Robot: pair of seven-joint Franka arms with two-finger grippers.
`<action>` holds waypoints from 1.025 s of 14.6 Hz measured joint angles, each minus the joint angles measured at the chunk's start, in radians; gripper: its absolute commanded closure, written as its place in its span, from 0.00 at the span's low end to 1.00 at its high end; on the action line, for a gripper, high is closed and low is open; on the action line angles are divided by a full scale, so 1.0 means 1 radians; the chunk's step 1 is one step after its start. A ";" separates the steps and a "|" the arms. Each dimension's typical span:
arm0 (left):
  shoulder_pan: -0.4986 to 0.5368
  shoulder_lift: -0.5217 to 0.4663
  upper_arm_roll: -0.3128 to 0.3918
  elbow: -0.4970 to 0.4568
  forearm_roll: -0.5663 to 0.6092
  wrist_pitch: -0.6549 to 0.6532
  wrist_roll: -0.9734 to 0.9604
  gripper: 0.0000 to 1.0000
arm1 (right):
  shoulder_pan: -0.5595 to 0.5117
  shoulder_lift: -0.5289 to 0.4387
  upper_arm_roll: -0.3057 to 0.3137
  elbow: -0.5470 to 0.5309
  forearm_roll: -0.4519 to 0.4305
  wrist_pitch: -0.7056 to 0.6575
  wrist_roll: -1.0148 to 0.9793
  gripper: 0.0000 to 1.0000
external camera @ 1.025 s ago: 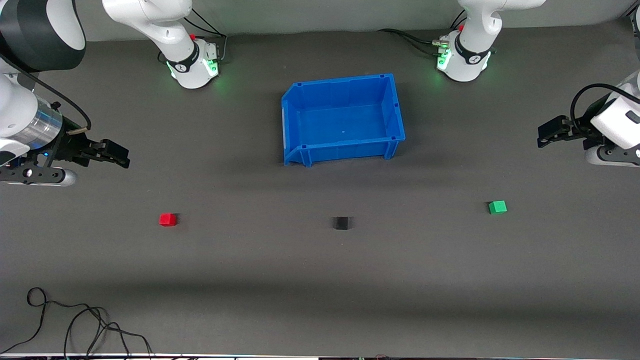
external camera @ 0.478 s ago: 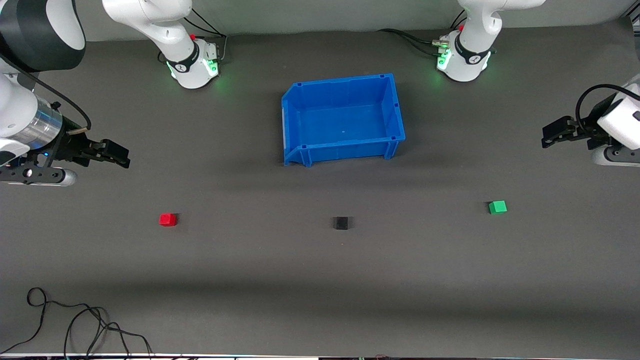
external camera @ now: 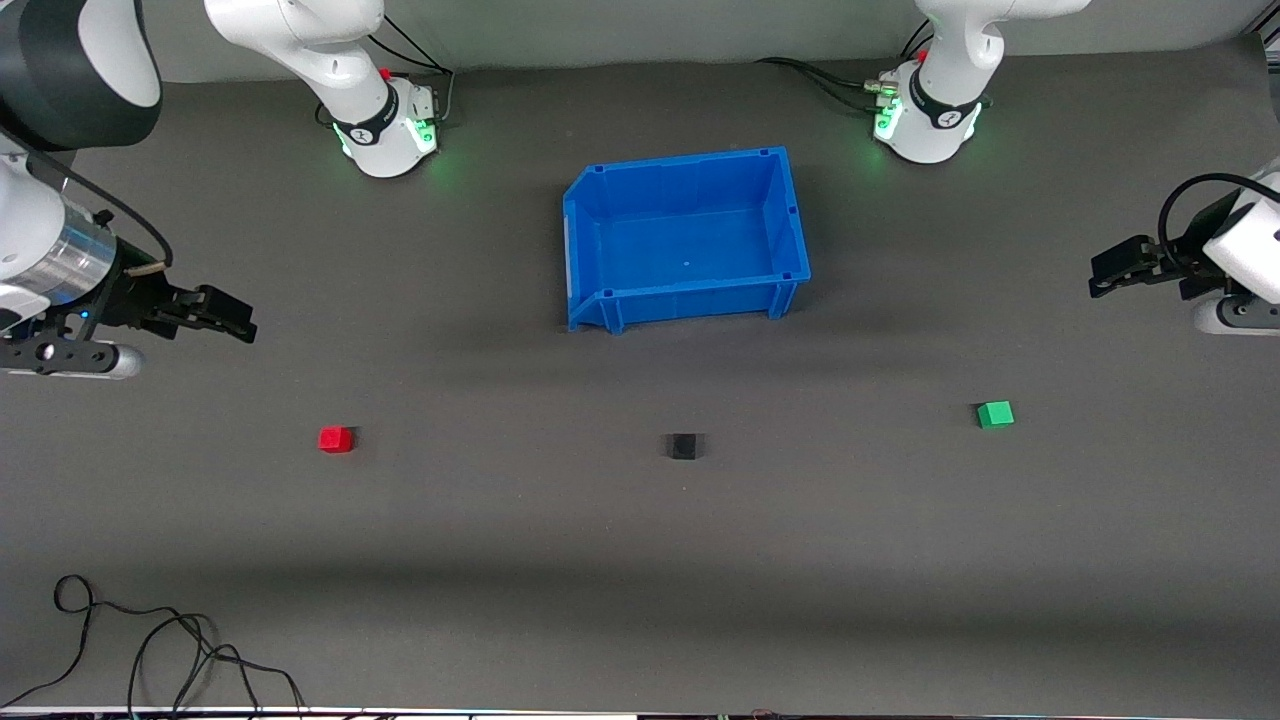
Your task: Attach green and red cubes to black cube
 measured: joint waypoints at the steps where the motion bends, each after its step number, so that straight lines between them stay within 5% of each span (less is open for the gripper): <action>1: 0.006 0.002 0.000 0.000 0.000 0.000 -0.002 0.00 | -0.001 0.007 -0.008 -0.012 0.008 0.026 -0.016 0.00; 6: 0.016 0.007 0.002 -0.001 -0.014 0.002 -0.241 0.00 | -0.007 0.065 -0.025 -0.150 0.015 0.243 -0.046 0.00; 15: 0.056 0.071 0.003 0.018 -0.125 0.051 -1.152 0.00 | -0.015 0.306 -0.078 -0.225 0.015 0.502 -0.141 0.00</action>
